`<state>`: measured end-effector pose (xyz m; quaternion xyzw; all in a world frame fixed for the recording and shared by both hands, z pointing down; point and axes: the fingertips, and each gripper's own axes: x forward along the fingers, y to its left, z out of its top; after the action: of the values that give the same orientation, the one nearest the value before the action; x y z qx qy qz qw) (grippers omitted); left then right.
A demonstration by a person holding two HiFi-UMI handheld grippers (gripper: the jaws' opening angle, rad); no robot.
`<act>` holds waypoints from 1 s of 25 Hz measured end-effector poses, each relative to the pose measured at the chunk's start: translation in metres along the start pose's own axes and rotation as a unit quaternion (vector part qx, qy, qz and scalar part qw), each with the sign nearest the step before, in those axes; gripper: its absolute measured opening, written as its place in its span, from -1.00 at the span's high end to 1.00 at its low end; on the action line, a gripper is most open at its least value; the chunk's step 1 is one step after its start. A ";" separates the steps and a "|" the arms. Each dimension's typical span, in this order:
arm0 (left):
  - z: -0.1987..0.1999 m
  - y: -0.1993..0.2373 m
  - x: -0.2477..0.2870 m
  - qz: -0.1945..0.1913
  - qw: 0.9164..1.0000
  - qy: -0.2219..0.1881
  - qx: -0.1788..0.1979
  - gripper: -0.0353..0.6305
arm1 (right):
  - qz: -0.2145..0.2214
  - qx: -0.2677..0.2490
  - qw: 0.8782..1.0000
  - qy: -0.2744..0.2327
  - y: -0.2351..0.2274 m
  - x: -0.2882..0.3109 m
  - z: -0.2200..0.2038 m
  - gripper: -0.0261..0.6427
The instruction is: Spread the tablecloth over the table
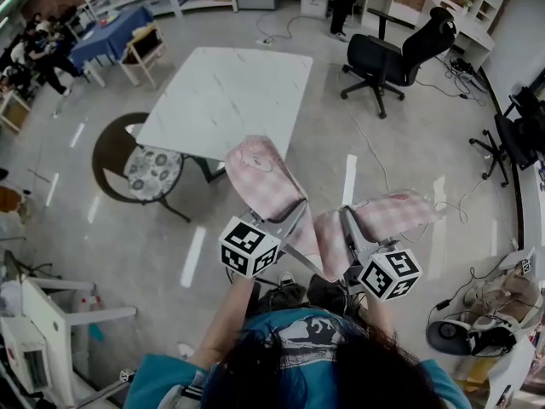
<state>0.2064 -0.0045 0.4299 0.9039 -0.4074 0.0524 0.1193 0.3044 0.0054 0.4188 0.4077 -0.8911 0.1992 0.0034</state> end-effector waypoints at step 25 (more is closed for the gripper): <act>0.165 0.139 0.077 -0.065 0.987 -0.106 0.101 0.60 | -0.006 -0.086 0.985 -0.152 -0.041 0.128 0.156 0.80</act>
<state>0.1523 -0.1916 0.3096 0.9365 -0.3503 -0.0110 -0.0136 0.2731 -0.1671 0.3107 0.4366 -0.8927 0.0578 -0.0959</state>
